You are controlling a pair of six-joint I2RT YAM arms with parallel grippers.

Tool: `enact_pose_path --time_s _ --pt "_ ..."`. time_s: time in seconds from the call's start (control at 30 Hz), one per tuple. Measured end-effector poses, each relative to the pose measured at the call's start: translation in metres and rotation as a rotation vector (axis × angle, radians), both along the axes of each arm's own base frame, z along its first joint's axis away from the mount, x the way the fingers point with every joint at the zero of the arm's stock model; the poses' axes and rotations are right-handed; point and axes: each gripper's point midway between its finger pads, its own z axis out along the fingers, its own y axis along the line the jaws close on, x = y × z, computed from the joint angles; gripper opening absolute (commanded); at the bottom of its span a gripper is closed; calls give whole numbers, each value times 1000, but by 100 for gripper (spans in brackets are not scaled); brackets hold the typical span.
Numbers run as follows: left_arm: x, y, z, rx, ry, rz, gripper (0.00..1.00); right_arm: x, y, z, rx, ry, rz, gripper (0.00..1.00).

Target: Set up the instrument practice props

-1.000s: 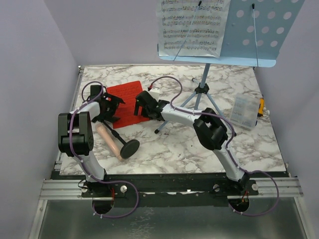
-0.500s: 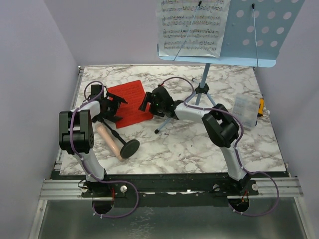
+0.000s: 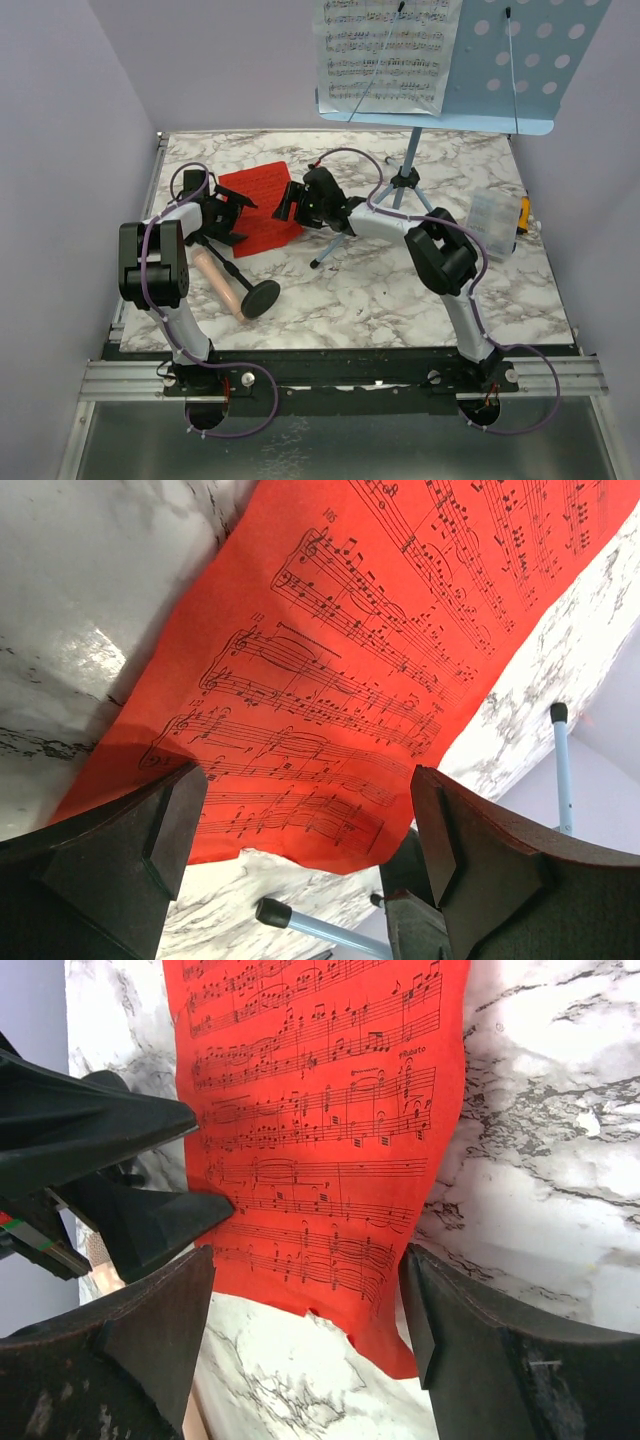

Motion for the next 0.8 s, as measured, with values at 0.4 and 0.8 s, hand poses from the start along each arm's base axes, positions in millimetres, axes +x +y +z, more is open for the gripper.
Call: enact_pose_path --time_s 0.4,0.8 --pt "-1 -7 0 -7 1 -18 93 16 5 -8 -13 -7 -23 65" --pt "-2 -9 0 -7 1 -23 93 13 -9 -29 -75 82 -86 33"
